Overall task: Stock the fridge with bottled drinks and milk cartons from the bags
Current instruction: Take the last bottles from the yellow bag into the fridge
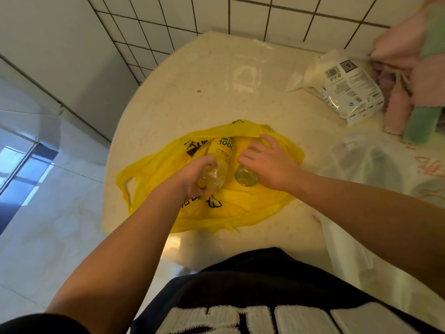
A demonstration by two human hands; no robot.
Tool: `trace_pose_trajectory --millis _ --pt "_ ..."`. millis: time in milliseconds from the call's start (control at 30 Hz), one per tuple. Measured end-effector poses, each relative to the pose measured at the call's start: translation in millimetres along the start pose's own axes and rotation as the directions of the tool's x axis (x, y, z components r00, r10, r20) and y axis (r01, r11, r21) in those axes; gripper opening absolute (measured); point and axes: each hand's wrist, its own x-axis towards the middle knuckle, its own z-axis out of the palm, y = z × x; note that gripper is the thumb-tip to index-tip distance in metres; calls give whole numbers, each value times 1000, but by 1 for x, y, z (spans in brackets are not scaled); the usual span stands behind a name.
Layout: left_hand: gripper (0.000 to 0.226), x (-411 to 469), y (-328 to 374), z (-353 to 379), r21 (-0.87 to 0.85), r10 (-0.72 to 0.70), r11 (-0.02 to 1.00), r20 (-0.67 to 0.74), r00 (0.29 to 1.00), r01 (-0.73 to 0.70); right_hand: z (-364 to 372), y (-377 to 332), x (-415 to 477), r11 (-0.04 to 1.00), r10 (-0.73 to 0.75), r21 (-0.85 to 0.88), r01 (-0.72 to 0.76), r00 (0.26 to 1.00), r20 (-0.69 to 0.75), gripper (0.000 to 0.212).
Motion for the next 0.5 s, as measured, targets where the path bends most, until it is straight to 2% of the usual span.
trace_pose_trajectory --millis 100,200,300,400,467,500 --pt "37 -23 2 -2 -77 -54 995 68 996 59 -20 2 -10 969 142 221 -113 983 -120 57" --pt "31 -51 -7 -4 -182 -89 977 149 985 115 -45 -10 -26 838 361 488 -244 919 -160 66" --pt "43 -76 -22 -9 -267 -96 951 234 967 159 -73 -21 -41 539 647 762 -360 756 -100 71" --pt "53 -99 -40 -14 -344 -59 926 279 958 157 -93 -28 -53 196 841 945 -261 541 -25 60" --pt "55 -111 -53 -20 -346 -10 932 277 961 109 -97 -35 -59 -69 894 985 -155 428 130 54" --pt "56 -116 -60 -23 -351 15 933 268 963 83 -94 -40 -62 -167 898 978 -128 389 204 53"
